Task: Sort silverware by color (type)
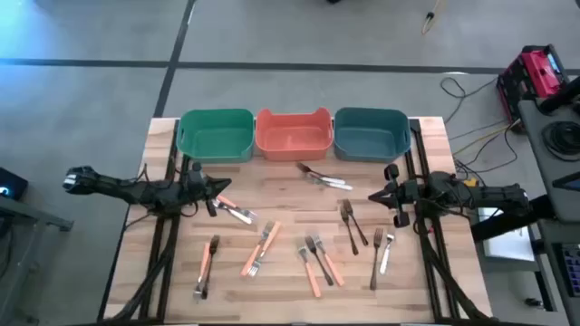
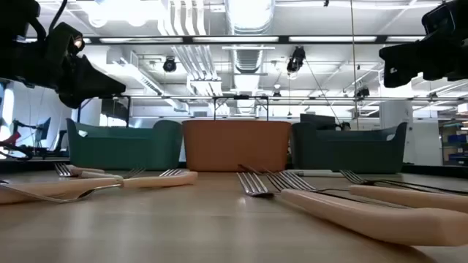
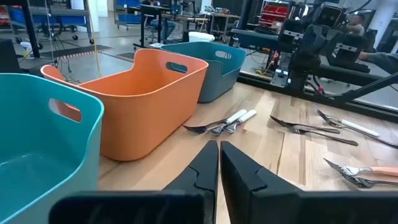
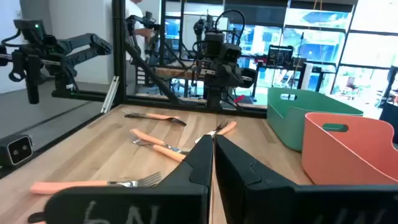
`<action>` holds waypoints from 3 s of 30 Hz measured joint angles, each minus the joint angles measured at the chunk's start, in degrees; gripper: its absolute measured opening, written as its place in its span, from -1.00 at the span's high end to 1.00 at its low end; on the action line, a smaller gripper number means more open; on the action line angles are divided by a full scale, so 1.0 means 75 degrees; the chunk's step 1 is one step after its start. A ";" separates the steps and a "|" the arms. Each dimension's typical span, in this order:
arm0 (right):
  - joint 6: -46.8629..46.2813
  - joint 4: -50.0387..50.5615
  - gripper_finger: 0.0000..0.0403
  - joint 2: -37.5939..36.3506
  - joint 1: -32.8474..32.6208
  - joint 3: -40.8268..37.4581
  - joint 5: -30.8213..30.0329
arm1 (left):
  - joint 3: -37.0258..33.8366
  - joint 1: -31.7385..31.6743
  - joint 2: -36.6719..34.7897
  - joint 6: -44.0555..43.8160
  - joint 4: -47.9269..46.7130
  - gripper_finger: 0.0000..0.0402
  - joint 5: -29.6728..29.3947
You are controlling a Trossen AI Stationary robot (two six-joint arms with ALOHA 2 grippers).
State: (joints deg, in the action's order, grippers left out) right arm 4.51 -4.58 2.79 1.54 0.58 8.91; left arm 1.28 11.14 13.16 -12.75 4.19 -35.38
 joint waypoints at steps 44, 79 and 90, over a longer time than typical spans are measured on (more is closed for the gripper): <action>0.0000 -0.0003 0.95 0.0000 -0.0003 0.0003 0.0000 | 0.0000 0.0000 0.0000 0.0000 0.0001 1.00 -0.0001; -0.1591 -0.0119 0.95 0.0000 -0.0003 0.0000 0.0003 | 0.0000 0.0002 0.0001 0.0000 0.0002 1.00 -0.0002; -0.3119 -0.1898 0.95 0.0141 0.0000 0.0000 -0.0612 | 0.0000 0.0001 0.0001 0.0040 0.0002 1.00 -0.0014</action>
State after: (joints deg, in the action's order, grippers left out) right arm -18.88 -18.81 3.84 1.54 0.58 4.32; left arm 1.28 11.15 13.17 -12.45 4.21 -35.48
